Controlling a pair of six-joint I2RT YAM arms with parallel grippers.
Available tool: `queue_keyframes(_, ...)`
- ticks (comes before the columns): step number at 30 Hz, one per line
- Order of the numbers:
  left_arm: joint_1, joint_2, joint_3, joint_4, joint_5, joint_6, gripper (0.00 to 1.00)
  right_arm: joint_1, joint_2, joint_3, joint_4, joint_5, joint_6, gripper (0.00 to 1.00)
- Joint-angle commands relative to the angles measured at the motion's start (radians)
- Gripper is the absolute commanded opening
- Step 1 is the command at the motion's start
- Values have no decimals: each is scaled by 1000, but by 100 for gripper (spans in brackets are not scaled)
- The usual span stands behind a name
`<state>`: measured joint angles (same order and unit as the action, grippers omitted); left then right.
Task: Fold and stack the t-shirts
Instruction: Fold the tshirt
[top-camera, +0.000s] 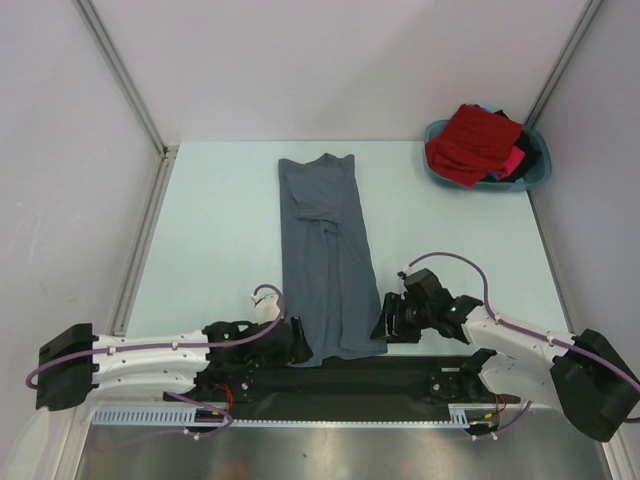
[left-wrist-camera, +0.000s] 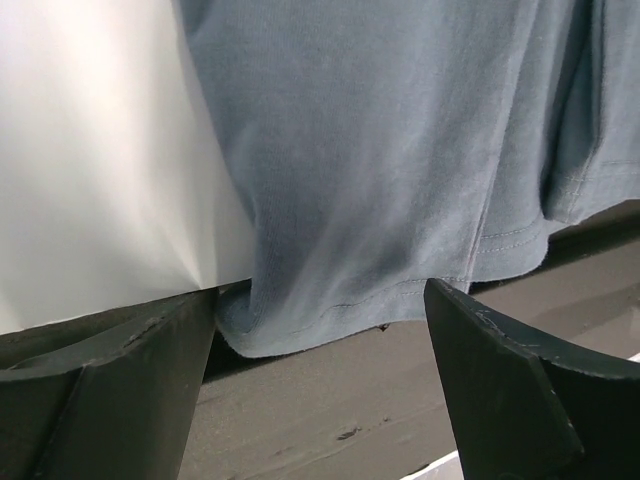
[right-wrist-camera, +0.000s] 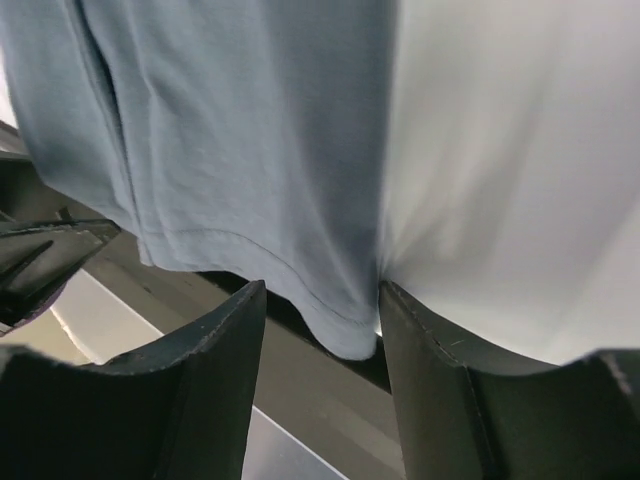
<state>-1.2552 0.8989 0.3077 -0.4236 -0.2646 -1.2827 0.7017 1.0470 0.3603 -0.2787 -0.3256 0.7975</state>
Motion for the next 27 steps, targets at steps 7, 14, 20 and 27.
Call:
queue_keyframes(7, 2, -32, -41, 85, -84, 2, 78, 53, 93, -15, 75, 5, 14, 50)
queue_keyframes(14, 2, -31, -55, 132, -62, 5, 21, 85, 65, -18, 47, 28, 40, 31)
queue_keyframes(20, 2, -25, -15, 106, -3, 26, 0, 127, -16, -1, -20, 62, 58, 3)
queue_keyframes(27, 2, -135, 69, -46, 31, 0, 0, 165, -142, 63, -186, 114, 55, 0)
